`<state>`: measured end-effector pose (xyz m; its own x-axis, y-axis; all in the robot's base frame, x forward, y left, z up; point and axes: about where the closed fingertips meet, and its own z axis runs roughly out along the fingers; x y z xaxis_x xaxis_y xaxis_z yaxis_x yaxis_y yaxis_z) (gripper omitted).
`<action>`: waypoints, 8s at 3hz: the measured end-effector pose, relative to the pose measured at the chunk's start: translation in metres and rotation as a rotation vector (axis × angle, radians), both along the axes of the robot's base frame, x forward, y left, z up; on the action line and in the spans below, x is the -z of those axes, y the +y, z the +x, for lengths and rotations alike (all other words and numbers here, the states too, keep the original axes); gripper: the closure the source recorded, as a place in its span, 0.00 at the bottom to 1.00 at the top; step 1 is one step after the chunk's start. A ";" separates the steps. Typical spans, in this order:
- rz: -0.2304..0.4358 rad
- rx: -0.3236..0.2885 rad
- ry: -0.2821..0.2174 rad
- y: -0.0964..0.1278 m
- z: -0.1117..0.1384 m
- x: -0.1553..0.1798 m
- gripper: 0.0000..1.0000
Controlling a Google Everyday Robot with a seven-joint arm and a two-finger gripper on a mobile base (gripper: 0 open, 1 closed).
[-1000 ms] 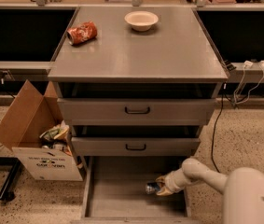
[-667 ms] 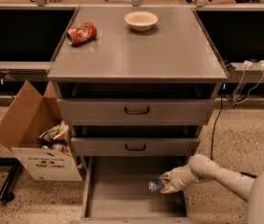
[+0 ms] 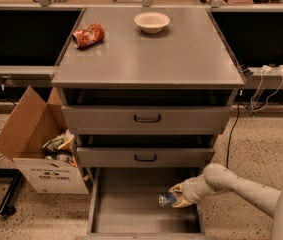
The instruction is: Pick redbull can from bottom drawer and place on counter
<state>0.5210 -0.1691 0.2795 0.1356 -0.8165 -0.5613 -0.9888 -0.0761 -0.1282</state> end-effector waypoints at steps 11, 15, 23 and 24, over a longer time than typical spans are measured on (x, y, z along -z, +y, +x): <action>-0.276 -0.420 -0.939 0.035 -0.053 -0.502 1.00; -0.331 -0.558 -1.132 0.082 0.079 -0.638 1.00; -0.370 -0.650 -0.969 0.101 0.278 -0.593 0.15; -0.369 -0.655 -0.969 0.104 0.279 -0.594 0.00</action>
Offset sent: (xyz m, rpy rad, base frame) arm -0.0859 0.0111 0.3334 0.0474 -0.5017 0.1561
